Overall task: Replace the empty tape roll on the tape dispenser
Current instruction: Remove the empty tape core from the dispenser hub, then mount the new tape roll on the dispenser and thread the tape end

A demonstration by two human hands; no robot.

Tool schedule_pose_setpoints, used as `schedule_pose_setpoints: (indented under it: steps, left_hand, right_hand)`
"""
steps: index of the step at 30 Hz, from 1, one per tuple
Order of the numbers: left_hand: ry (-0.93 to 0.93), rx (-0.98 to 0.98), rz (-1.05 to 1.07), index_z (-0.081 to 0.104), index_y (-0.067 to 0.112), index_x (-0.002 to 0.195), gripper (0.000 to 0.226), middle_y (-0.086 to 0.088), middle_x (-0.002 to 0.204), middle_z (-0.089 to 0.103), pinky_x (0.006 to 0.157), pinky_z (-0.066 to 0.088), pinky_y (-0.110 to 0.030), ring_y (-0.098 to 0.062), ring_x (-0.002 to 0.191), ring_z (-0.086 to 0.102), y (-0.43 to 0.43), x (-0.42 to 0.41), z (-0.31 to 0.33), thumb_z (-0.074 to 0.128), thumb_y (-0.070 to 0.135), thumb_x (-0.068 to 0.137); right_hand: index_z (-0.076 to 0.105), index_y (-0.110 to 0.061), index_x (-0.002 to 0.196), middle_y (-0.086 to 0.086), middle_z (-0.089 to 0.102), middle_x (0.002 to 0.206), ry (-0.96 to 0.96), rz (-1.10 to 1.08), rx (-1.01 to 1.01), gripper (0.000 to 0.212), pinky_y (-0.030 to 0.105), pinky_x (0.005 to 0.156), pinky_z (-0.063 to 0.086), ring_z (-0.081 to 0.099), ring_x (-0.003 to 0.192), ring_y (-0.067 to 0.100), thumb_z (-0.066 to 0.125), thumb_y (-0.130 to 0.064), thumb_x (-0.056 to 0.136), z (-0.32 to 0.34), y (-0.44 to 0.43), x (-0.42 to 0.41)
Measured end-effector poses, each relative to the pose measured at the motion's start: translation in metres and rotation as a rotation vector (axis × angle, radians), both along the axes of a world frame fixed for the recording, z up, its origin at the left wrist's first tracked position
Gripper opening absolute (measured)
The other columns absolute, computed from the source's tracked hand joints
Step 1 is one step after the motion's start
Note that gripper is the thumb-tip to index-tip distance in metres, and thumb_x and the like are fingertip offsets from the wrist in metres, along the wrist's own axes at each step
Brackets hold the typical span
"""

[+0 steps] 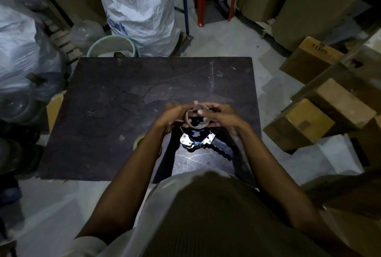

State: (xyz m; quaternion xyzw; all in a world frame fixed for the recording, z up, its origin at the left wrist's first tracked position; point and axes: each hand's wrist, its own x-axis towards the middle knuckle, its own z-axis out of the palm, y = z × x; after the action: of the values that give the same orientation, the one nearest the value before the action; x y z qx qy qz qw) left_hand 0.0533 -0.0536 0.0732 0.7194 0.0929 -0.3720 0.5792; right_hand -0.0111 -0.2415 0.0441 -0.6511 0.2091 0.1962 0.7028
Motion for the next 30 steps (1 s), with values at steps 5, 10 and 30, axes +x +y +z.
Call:
schedule_pose_setpoints:
  steps: [5,10,30]
  left_hand:
    - [0.056,-0.07,0.081,0.074,0.006,0.105,0.035,-0.015,0.098,0.077,0.078,0.064,-0.043,-0.025,0.084,0.076,-0.012,0.003,0.0,0.078,0.035,0.086]
    - [0.017,-0.06,0.127,0.074,0.008,0.102,0.029,-0.013,0.1,0.076,0.077,0.064,-0.042,-0.027,0.094,0.074,-0.018,0.002,-0.006,0.075,0.034,0.089]
    - [-0.541,0.449,0.247,0.077,0.002,0.101,0.022,-0.004,0.099,0.073,0.067,0.05,-0.004,-0.01,0.083,0.069,0.067,-0.05,-0.053,0.056,-0.003,0.096]
  right_hand:
    - [0.042,-0.026,0.149,-0.019,0.054,0.128,-0.139,0.167,-0.293,0.109,0.017,0.094,0.049,0.055,0.118,0.001,0.099,-0.017,0.057,0.004,0.003,0.0]
    - [0.057,-0.029,0.128,-0.006,0.059,0.126,-0.27,0.01,-0.581,0.086,0.038,0.102,0.051,0.056,0.116,0.013,0.099,-0.022,0.054,-0.009,-0.004,0.004]
    - [0.02,-0.022,0.159,0.018,0.028,0.159,0.145,-0.083,-1.06,0.108,0.055,0.114,0.028,0.024,0.146,0.038,0.084,-0.047,0.076,-0.069,-0.038,0.027]
